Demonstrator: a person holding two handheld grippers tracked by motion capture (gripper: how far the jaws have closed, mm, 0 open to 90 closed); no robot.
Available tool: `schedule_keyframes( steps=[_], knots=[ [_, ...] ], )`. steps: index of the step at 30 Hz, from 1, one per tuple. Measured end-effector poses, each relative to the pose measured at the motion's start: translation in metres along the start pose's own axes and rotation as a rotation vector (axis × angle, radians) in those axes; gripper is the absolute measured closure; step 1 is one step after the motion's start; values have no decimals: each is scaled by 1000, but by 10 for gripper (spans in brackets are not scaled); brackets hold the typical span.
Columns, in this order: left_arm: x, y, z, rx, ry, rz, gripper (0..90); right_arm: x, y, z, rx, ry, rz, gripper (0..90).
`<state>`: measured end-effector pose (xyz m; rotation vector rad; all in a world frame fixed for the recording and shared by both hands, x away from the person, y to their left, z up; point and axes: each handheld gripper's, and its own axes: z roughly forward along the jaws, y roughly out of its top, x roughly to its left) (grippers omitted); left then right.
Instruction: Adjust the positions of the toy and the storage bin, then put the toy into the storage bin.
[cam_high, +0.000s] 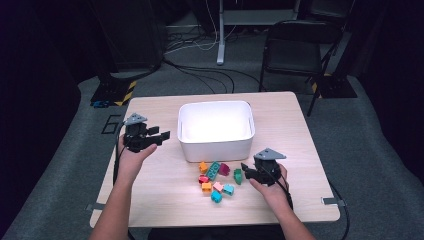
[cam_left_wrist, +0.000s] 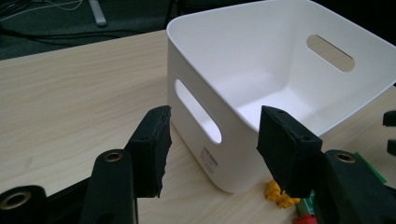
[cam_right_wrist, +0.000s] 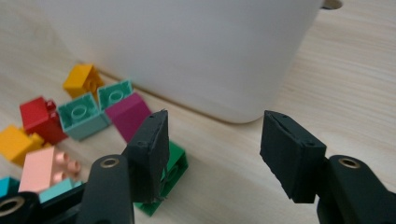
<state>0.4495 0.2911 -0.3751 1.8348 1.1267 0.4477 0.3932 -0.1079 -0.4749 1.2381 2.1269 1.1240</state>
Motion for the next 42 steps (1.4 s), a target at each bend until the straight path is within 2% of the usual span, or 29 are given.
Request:
schedule_keyframes(
  steps=[2,5,7,10,16,17,21,25,26,30,34,42],
  knots=[
    [0,2,0,-12,-4,1,436,6,-7,6,43,16,-13,410],
    [1,3,-3,-16,-1,5,435,9,-8,7,49,20,-17,409],
    [4,2,-5,-19,2,-6,434,15,-8,9,44,18,-15,401],
    [7,2,-8,-29,5,-43,432,19,-10,14,54,24,-5,392],
    [5,2,-9,-28,4,-31,424,27,-11,24,76,17,-32,390],
    [5,2,-9,-27,6,-25,424,28,-11,25,85,17,-19,390],
    [5,1,-7,-23,5,-34,424,32,-14,30,104,13,-22,398],
    [5,2,-5,-10,4,-18,423,33,-15,33,126,17,-36,414],
    [5,1,-4,-12,7,-23,424,34,-15,34,135,18,-25,429],
    [5,0,-4,-11,5,-22,424,33,-16,38,151,16,-32,487],
    [4,-1,-6,-13,8,-22,424,32,-15,42,148,17,-41,538],
    [7,-3,-9,-14,23,-34,424,31,-14,44,149,29,-68,550]
  ],
)
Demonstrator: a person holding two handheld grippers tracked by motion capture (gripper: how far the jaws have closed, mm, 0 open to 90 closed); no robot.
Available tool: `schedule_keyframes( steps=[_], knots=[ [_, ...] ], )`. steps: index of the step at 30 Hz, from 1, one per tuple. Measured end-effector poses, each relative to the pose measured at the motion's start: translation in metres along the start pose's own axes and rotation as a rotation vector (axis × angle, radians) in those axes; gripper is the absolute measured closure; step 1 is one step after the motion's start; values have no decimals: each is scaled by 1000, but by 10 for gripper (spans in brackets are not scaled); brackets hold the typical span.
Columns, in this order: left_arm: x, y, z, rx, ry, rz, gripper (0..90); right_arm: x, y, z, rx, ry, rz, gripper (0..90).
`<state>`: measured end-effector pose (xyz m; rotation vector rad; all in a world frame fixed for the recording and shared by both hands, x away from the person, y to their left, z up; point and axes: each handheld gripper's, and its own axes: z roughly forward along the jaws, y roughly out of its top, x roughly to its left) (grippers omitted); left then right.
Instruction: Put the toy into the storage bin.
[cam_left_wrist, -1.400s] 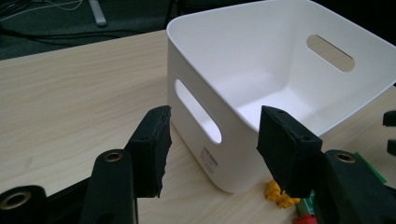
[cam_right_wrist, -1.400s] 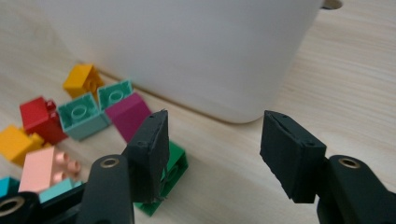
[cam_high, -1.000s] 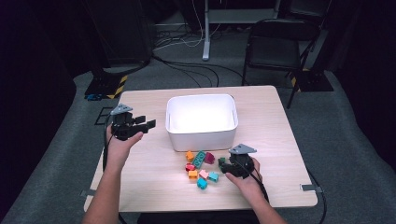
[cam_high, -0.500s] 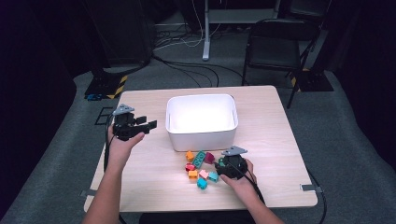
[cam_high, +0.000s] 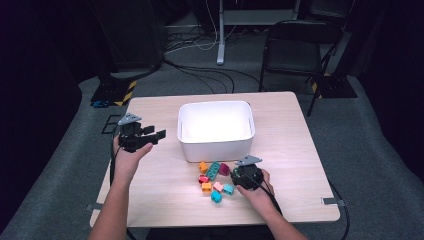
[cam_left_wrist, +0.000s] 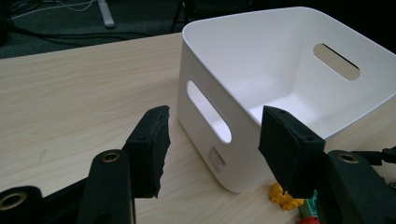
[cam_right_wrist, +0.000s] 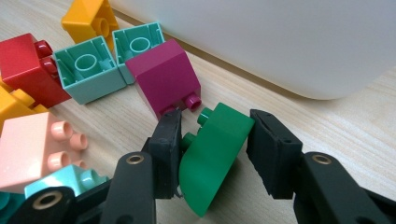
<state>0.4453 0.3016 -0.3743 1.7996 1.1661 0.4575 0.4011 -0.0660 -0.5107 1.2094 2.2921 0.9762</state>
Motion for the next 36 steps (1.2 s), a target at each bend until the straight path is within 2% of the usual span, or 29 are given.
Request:
schedule_keyframes(
  steps=[5,8,9,26,30,33,36],
  knots=[
    [-2,0,5,8,-7,9,424,-1,-1,-1,4,4,5,557],
    [-1,0,5,10,-8,4,424,-2,-1,-2,1,4,-8,575],
    [-1,0,6,7,-9,4,424,-3,-1,-3,10,3,1,650],
    [1,0,12,18,-12,4,424,-10,-2,-7,7,6,13,659],
    [1,0,13,21,-13,4,425,-13,-1,-11,5,13,21,659],
    [-1,-1,15,26,-16,7,424,-14,2,-18,4,20,-10,659],
    [0,-1,16,27,-9,8,424,-14,4,-25,8,39,0,659]
  ],
)
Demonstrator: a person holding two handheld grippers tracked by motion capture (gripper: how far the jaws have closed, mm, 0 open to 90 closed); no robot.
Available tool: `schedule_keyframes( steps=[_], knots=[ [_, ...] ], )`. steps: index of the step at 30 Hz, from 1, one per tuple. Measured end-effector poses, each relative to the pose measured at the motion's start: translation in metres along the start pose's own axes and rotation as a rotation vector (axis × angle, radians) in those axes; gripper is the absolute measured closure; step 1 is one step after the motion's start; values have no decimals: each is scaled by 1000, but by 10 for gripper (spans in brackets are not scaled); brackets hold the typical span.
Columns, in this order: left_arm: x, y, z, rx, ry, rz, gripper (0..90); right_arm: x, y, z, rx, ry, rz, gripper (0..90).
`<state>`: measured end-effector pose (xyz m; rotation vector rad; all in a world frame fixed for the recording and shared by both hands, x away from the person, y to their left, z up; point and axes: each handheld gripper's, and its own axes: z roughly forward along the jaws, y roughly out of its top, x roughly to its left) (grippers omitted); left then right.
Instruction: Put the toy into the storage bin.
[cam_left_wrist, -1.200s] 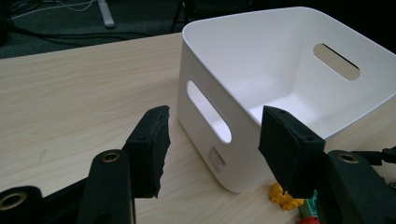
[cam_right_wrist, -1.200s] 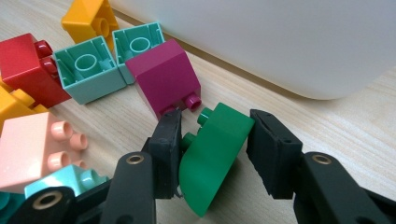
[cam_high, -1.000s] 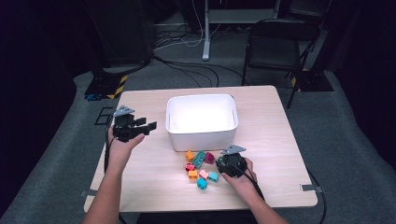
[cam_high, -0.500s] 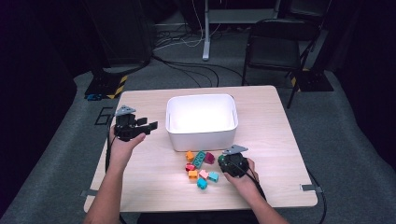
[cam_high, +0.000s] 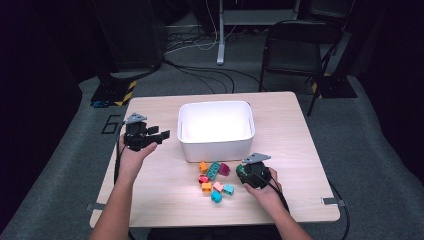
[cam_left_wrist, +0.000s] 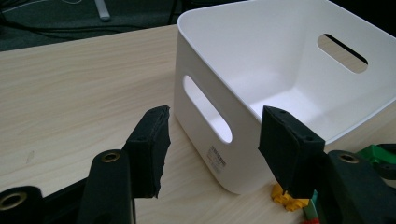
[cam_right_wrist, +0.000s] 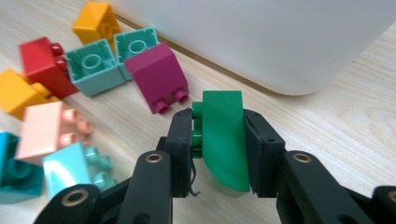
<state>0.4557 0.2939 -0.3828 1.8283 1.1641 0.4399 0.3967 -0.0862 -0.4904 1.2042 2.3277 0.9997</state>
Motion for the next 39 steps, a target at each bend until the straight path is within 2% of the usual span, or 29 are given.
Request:
schedule_keyframes(
  steps=[8,12,16,21,26,29,35,37,39],
  knots=[
    [4,1,-4,-8,12,-8,430,2,12,-19,-28,37,-9,660],
    [6,2,-7,-22,21,-9,446,5,21,-29,-28,51,-47,661],
    [6,2,-6,-15,32,-4,452,7,27,-36,-25,68,-61,660],
    [5,1,-2,1,32,14,477,10,37,-46,-29,95,-72,661],
    [2,1,-1,-3,23,53,532,9,48,-54,-19,120,-73,661],
    [1,1,-1,1,14,69,537,9,52,-58,-18,122,-79,661],
    [-1,3,-3,-1,37,87,564,3,64,-61,-29,129,-68,661],
    [-2,3,-4,-1,44,84,564,3,65,-62,-29,127,-69,661],
    [-1,3,-4,0,31,68,565,0,68,-63,-33,120,-71,661]
  ],
)
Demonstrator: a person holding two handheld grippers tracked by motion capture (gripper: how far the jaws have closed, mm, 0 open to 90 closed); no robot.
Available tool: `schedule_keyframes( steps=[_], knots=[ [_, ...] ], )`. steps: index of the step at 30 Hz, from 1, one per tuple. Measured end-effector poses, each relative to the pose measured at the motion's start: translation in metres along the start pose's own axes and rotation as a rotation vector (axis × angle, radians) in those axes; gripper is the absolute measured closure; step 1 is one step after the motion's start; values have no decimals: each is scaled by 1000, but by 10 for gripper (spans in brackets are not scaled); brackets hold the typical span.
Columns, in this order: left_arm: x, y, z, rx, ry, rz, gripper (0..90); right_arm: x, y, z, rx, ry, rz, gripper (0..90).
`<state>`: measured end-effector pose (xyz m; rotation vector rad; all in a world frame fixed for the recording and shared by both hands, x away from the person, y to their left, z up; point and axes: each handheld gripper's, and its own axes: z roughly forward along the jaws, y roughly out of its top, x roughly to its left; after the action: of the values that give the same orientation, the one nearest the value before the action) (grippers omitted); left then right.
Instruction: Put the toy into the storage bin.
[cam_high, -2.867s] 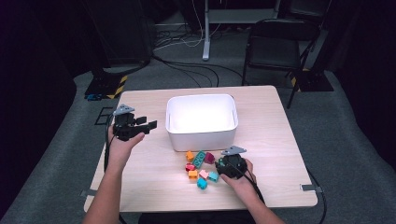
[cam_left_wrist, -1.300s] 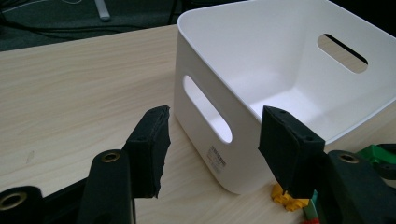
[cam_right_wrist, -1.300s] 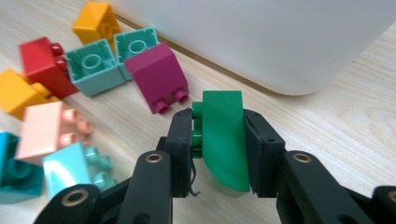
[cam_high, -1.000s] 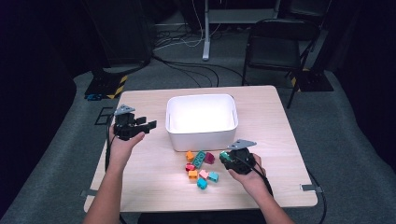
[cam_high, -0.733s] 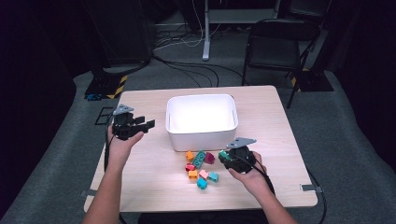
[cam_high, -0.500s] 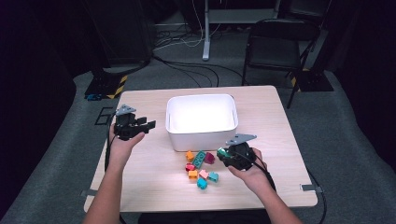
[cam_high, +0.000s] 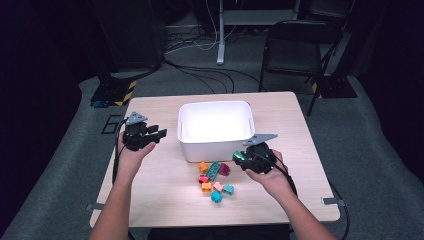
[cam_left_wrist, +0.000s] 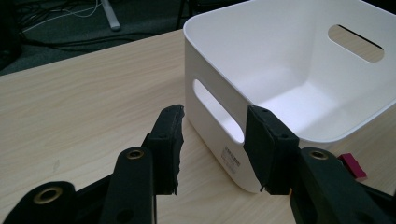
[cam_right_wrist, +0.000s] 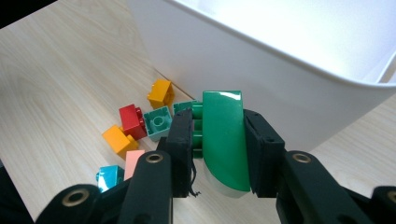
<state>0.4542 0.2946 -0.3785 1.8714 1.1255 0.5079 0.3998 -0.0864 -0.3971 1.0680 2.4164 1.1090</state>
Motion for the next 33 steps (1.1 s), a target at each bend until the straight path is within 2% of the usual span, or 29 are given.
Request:
schedule_keyframes(
  steps=[3,5,6,10,12,14,15,17,21,33],
  knots=[
    [1,0,1,8,-26,-14,603,-2,4,-3,-8,-4,-5,661],
    [0,0,1,16,-15,-11,619,-4,6,-5,-14,-4,-3,661],
    [0,0,1,12,5,3,618,-5,8,-6,-17,-3,4,661],
    [0,0,2,20,24,30,607,-6,14,-9,-25,1,3,661],
    [-1,0,2,23,24,30,601,-7,17,-12,-27,0,-4,661],
    [-1,1,1,30,0,-3,578,-8,21,-14,-30,1,-4,661],
    [-1,1,1,30,0,-3,570,-8,24,-16,-32,0,-9,661],
    [0,1,0,30,-26,-28,570,-10,28,-17,-35,3,-3,661],
    [0,1,-2,25,-43,-29,571,-13,35,-19,-38,5,1,661],
    [4,1,-5,14,-38,-44,563,-16,59,-25,-73,18,-14,661]
  ],
)
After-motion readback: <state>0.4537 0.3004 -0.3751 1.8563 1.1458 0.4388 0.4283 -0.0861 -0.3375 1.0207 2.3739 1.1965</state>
